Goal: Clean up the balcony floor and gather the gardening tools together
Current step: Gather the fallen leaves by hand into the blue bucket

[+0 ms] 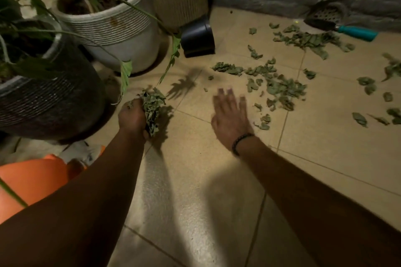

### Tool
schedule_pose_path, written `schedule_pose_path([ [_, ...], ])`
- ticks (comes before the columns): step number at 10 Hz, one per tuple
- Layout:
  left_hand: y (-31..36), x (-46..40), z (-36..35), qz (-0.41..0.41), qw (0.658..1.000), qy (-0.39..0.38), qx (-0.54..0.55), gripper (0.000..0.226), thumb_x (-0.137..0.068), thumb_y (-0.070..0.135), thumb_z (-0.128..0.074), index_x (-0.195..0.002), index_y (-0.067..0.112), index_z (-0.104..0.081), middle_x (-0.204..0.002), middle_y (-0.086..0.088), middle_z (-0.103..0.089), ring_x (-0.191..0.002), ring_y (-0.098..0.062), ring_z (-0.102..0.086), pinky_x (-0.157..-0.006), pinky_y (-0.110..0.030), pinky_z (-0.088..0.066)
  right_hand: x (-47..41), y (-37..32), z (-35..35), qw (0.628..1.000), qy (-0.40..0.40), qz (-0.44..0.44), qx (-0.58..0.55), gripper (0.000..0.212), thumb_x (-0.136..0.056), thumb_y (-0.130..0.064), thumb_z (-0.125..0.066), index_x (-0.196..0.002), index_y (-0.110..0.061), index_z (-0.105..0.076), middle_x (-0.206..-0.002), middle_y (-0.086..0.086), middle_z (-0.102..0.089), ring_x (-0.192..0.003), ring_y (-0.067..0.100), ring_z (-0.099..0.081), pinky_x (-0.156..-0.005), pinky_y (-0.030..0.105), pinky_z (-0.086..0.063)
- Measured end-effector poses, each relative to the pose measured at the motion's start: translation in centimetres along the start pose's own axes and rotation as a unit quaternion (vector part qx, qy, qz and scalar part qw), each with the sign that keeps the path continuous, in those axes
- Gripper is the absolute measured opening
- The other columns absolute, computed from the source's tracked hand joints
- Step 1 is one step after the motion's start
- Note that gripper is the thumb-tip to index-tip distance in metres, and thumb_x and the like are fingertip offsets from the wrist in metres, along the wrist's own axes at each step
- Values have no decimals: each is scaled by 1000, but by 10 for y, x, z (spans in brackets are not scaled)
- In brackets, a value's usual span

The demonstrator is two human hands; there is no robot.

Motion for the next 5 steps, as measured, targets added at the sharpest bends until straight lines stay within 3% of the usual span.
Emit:
schedule_pose_path([
  [1,-1,-10,-5,-20,1000,-8,-6,23,-93,34,-59,-104,16,-69,-115,-12,-70,-106,-31,-67,-99,-49,-53,46,-120,-16,963,-73,251,-61,61,-102,-37,-29,-157,-21,-8,-164,1,-1,-151,18,5,-120,44,5],
  [2,-6,-12,-12,-29,998,-10,-56,39,-92,42,-54,-114,13,-66,-123,-16,-66,-115,-37,-63,-101,-49,-51,58,-116,-28,949,-99,294,-49,58,-104,-36,-29,-157,-21,-12,-164,-1,-9,-151,15,-3,-123,40,-2],
  [3,-20,3,-19,9,996,-23,-87,57,-93,50,-50,-133,10,-56,-132,-17,-61,-121,-36,-60,-102,-48,-50,32,-35,-20,968,-100,210,-92,56,-106,-37,-25,-157,-23,-8,-164,-4,-4,-150,11,1,-123,38,-5],
  [4,-26,12,-31,9,994,-20,-105,57,-91,49,-51,-131,9,-57,-131,-16,-62,-119,-36,-61,-101,-50,-51,20,27,-8,973,-124,173,-91,56,-106,-41,-22,-157,-28,-1,-164,-9,6,-149,6,9,-123,40,-6],
  [5,-22,25,-53,1,993,-59,-106,46,-95,42,-51,-127,10,-59,-127,-15,-64,-116,-35,-63,-100,-51,-51,70,39,10,965,-122,163,-165,58,-106,-43,-27,-156,-33,1,-163,-14,11,-148,1,13,-124,36,-2],
])
Point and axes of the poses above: each hand's wrist, its own x-axis away from the middle knuckle, its own z-axis out of the back of the hand, y = z × x, the point moved 10 cm from there along -x, towards the middle knuckle
